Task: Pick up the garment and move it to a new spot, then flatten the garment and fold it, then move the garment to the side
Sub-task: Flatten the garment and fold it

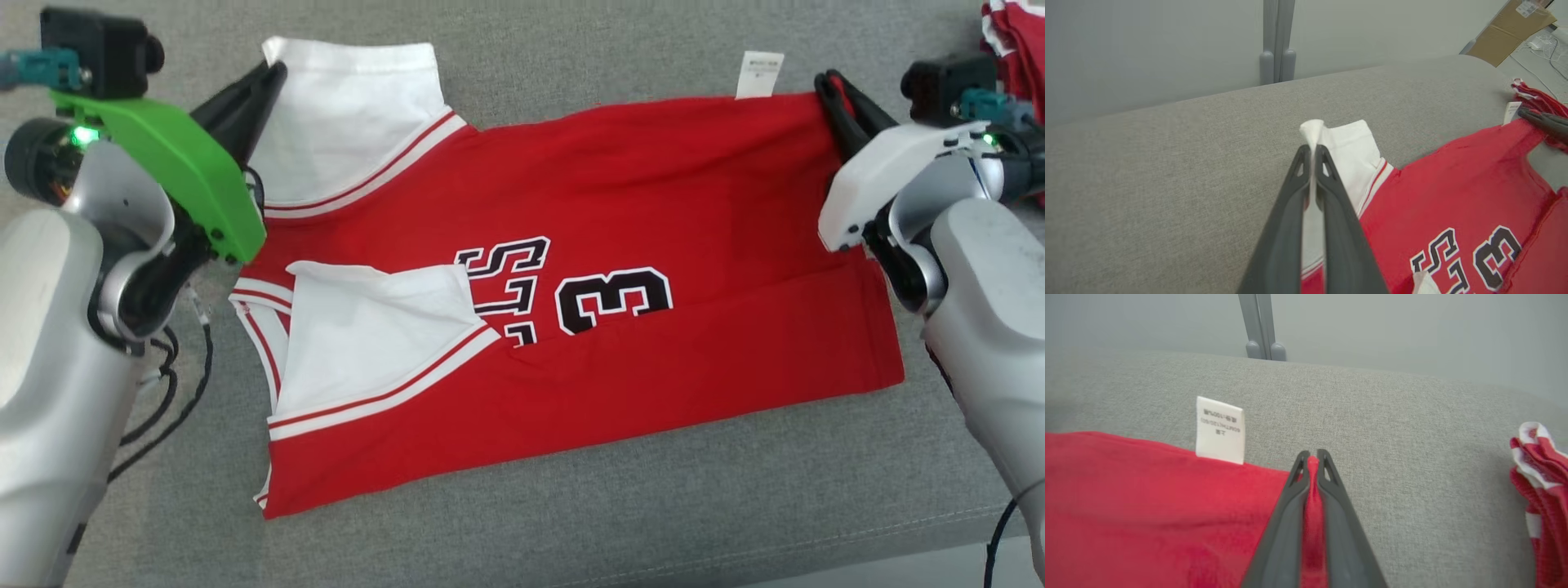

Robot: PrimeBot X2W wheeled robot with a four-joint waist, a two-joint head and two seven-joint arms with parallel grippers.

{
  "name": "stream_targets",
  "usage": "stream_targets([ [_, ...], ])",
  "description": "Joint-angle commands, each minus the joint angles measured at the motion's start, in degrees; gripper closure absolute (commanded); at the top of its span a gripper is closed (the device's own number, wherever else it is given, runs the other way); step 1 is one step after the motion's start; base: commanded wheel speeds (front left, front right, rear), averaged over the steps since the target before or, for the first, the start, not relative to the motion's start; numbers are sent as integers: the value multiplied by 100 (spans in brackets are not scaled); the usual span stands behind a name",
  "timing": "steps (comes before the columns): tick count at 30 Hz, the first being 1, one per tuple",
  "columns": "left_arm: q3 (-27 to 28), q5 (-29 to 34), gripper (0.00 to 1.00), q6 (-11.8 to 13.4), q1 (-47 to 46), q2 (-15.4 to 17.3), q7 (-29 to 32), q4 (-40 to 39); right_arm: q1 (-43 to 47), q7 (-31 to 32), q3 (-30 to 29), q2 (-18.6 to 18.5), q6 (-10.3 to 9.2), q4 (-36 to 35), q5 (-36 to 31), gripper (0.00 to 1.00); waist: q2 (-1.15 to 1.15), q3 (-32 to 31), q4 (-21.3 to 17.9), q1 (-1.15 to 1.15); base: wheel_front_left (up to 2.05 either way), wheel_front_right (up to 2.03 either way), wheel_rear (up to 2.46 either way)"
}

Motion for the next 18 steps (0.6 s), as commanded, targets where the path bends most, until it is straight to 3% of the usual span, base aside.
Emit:
stream_targets([
  [1,43,-103,100,-6,365,132,-89,-244,279,-135,-56,-77,-4,-106,-24,100,0,-344,24,0,0,0,0],
  [9,102,-394,100,448,2281,373,-458,-1609,1727,-424,-750,-93,-4,-840,-121,100,0,-1025,242,0,0,0,0],
  [18,234,-646,100,788,3586,246,-1021,-2203,2876,-257,-1588,157,-4,-1906,-615,100,0,-1301,376,0,0,0,0],
])
